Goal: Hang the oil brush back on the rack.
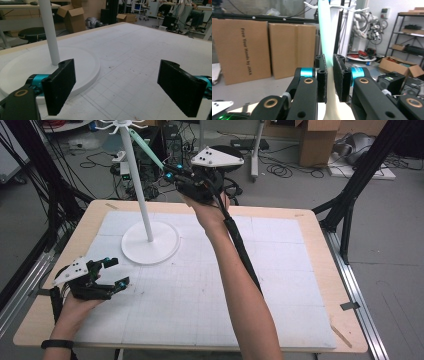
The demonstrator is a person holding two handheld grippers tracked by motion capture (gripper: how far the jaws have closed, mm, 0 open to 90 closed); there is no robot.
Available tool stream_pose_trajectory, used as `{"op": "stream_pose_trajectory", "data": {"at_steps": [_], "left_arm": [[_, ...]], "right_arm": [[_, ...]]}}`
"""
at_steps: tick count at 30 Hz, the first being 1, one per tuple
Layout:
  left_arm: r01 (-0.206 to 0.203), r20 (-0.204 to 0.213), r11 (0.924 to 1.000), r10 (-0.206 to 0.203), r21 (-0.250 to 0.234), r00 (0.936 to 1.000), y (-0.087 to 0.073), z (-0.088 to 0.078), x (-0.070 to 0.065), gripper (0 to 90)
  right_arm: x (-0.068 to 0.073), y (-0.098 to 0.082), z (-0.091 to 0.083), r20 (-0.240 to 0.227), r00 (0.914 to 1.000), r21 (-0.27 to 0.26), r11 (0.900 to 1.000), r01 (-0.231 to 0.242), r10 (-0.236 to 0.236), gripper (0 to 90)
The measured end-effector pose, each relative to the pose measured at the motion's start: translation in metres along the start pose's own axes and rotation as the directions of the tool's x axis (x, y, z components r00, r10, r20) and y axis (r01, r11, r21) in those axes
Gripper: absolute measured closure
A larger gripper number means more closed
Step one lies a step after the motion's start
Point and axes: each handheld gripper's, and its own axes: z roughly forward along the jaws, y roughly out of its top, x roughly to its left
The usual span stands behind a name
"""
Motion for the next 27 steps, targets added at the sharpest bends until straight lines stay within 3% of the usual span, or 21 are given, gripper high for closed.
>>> {"op": "stream_pose_trajectory", "data": {"at_steps": [27], "left_arm": [[0.003, 0.011, 1.0, -0.003, 0.004, 0.9999, -0.001, -0.001, 0.0, 15.7]], "right_arm": [[0.0, -0.005, 0.025, 0.055, 0.9984, 0.058, 0.998, -0.013, 0.01, 81.8]]}}
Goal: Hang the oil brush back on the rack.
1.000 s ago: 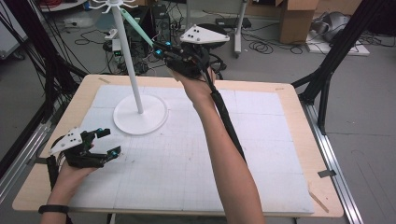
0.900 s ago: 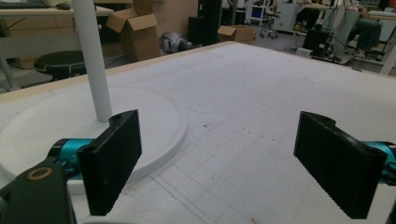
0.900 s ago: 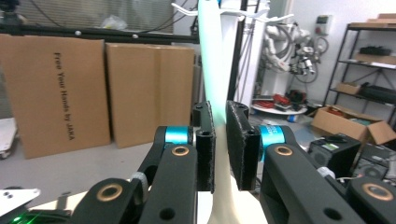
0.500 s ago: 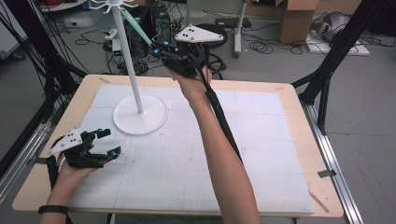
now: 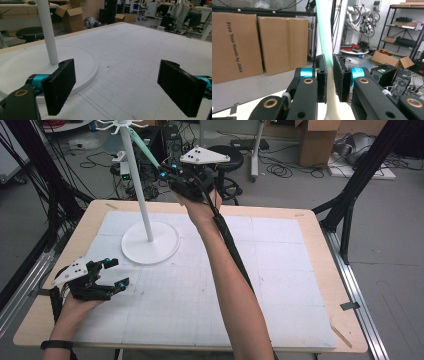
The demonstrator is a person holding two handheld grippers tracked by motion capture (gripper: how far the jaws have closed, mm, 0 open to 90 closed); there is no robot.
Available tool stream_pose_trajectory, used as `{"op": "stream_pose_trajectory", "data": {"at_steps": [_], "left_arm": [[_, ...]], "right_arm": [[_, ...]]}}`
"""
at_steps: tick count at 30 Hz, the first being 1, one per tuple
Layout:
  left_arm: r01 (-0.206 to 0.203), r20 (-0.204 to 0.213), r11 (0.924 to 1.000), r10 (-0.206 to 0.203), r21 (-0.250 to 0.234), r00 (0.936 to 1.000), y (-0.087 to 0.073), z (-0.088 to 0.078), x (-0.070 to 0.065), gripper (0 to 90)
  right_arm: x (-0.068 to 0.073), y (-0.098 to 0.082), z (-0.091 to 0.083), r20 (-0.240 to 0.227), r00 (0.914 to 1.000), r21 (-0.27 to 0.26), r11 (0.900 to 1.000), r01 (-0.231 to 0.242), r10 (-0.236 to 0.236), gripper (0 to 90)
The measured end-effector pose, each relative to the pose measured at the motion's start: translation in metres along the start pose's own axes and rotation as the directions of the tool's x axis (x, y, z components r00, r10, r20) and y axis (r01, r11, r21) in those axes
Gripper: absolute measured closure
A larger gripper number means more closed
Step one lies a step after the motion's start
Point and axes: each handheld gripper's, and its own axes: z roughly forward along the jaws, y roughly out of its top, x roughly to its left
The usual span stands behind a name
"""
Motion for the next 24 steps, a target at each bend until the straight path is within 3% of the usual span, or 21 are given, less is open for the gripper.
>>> {"op": "stream_pose_trajectory", "data": {"at_steps": [8, 17, 21, 24], "left_arm": [[0.002, 0.004, 1.0, -0.002, 0.002, 1.0, -0.001, 0.0, 0.0, 15.8], [-0.006, -0.002, 1.0, 0.006, -0.001, 1.0, -0.001, 0.0, -0.001, 15.8], [-0.006, -0.001, 1.0, 0.006, 0.002, 1.0, -0.001, 0.0, 0.0, 15.7], [-0.008, -0.004, 1.0, 0.008, 0.001, 1.0, -0.001, 0.0, 0.0, 15.7]], "right_arm": [[-0.001, -0.003, 0.005, -0.005, 0.9999, 0.023, 1.0, -0.01, 0.011, 79.6], [0.0, -0.006, 0.004, -0.022, 0.9997, 0.049, 0.999, -0.01, 0.011, 55.2], [-0.002, -0.012, -0.006, -0.035, 0.9994, 0.064, 0.998, 0.002, 0.0, 41.6], [-0.006, -0.019, -0.017, -0.055, 0.9985, 0.082, 0.997, 0.005, 0.0, 36.5]]}}
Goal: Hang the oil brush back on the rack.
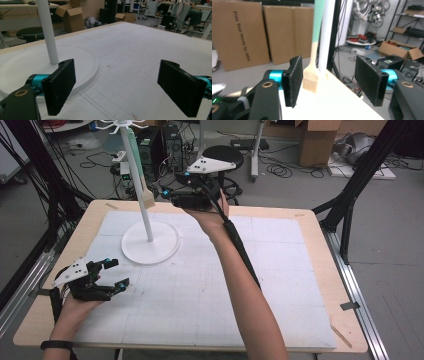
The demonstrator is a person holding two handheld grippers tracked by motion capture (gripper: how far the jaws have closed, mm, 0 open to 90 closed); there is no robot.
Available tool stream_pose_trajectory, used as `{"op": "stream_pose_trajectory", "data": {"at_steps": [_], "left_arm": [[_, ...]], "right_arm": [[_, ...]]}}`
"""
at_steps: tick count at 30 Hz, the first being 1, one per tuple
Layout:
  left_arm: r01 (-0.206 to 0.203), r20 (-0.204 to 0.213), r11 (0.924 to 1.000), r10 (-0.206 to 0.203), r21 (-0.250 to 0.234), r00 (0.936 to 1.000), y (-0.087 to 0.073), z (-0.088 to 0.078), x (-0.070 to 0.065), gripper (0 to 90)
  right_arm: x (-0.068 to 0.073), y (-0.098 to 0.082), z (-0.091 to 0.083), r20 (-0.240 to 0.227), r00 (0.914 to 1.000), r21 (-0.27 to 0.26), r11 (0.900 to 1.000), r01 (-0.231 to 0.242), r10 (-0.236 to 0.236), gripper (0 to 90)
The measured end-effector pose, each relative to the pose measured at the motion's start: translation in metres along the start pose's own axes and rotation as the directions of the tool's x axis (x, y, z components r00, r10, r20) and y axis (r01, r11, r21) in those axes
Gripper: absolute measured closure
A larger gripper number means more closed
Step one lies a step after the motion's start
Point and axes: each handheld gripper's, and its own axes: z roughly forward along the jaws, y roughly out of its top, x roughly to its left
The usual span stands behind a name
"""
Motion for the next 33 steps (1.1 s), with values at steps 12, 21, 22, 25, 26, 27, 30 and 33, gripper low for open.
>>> {"op": "stream_pose_trajectory", "data": {"at_steps": [12, 21, 22, 25, 26, 27, 30, 33], "left_arm": [[-0.006, -0.028, 1.0, 0.007, 0.003, 0.9996, 0.0, -0.002, 0.001, 15.8], [-0.009, -0.043, 0.9999, 0.009, 0.005, 0.9991, 0.0, -0.001, 0.004, 15.8], [-0.008, -0.045, 1.0, 0.008, 0.002, 0.9989, 0.0, -0.001, 0.004, 15.8], [-0.016, -0.047, 0.9999, 0.016, -0.001, 0.9988, 0.002, 0.0, 0.003, 15.8], [-0.018, -0.048, 0.9998, 0.018, 0.0, 0.9987, 0.002, 0.0, 0.003, 15.8], [-0.016, -0.05, 0.9999, 0.016, 0.001, 0.9986, 0.002, 0.0, 0.003, 15.8], [-0.012, -0.061, 0.9999, 0.012, 0.001, 0.9981, 0.001, -0.001, 0.005, 15.8], [-0.011, -0.067, 0.9999, 0.01, -0.004, 0.9977, 0.001, -0.001, 0.006, 15.8]], "right_arm": [[-0.016, -0.05, -0.07, -0.001, 0.9989, -0.002, 0.999, -0.048, 0.048, 21.9], [-0.026, -0.108, -0.129, 0.026, 0.9949, 0.013, 0.995, -0.098, 0.097, 16.3], [-0.027, -0.115, -0.135, 0.032, 0.9943, 0.008, 0.995, -0.102, 0.102, 15.7], [-0.029, -0.136, -0.154, 0.038, 0.992, 0.021, 0.992, -0.121, 0.12, 15.3], [-0.029, -0.141, -0.158, 0.041, 0.9915, 0.028, 0.992, -0.125, 0.124, 15.2], [-0.03, -0.148, -0.164, 0.046, 0.9903, 0.03, 0.991, -0.133, 0.131, 15.1], [-0.031, -0.168, -0.18, 0.06, 0.9879, 0.041, 0.988, -0.146, 0.143, 15.0], [-0.031, -0.186, -0.195, 0.072, 0.9848, 0.047, 0.986, -0.162, 0.158, 14.9]]}}
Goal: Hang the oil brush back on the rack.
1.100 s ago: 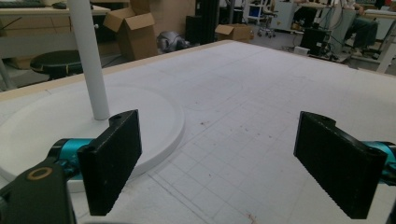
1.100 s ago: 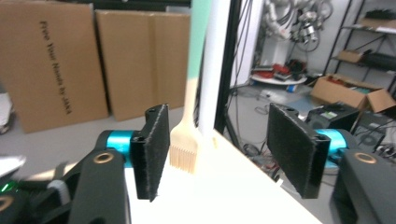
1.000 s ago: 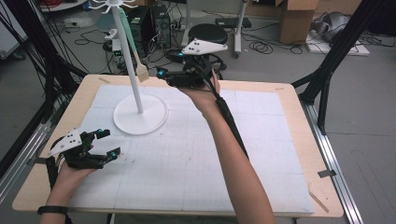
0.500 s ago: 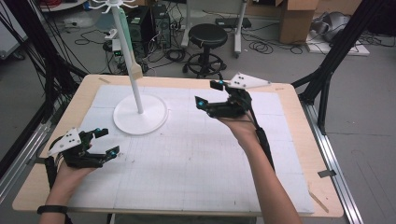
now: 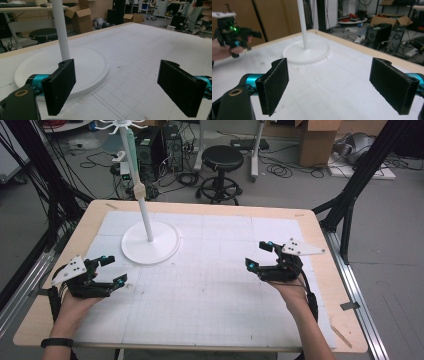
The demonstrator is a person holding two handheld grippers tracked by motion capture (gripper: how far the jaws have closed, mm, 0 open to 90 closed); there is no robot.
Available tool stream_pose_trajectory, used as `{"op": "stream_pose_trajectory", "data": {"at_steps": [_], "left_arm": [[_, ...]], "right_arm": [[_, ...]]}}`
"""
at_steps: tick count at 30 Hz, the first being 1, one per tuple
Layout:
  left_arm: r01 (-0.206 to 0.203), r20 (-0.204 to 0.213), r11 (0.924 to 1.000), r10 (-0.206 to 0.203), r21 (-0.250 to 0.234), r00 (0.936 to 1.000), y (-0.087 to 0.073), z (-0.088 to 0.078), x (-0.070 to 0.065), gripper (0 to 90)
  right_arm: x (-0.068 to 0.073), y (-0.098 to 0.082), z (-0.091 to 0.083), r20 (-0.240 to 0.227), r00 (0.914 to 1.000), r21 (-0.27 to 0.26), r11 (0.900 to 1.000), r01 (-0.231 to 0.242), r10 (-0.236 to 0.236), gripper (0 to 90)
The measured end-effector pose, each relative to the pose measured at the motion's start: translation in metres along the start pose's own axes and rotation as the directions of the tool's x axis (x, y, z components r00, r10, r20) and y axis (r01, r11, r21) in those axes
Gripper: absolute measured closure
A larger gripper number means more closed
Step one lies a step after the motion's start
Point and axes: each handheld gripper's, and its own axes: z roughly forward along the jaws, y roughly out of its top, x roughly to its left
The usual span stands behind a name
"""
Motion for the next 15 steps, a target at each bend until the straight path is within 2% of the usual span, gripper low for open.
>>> {"op": "stream_pose_trajectory", "data": {"at_steps": [3, 8, 11, 15], "left_arm": [[0.002, -0.001, 1.0, -0.001, 0.007, 1.0, -0.001, 0.001, 0.0, 15.8], [-0.003, 0.001, 0.9999, 0.003, 0.011, 1.0, -0.001, 0.002, -0.001, 15.8], [-0.002, -0.006, 1.0, 0.002, 0.009, 1.0, 0.0, 0.001, 0.0, 15.8], [-0.006, -0.009, 1.0, 0.006, 0.003, 0.9999, 0.0, 0.001, 0.0, 15.7]], "right_arm": [[-0.003, -0.017, -0.012, 0.03, 0.9995, 0.008, 1.0, -0.005, 0.005, 14.9], [-0.007, -0.038, -0.027, 0.054, 0.9985, 0.03, 1.0, -0.007, 0.006, 14.9], [-0.01, -0.049, -0.033, 0.067, 0.9976, 0.031, 0.999, -0.016, 0.014, 14.9], [-0.015, -0.062, -0.038, 0.09, 0.9956, 0.058, 0.998, -0.032, 0.026, 14.9]]}}
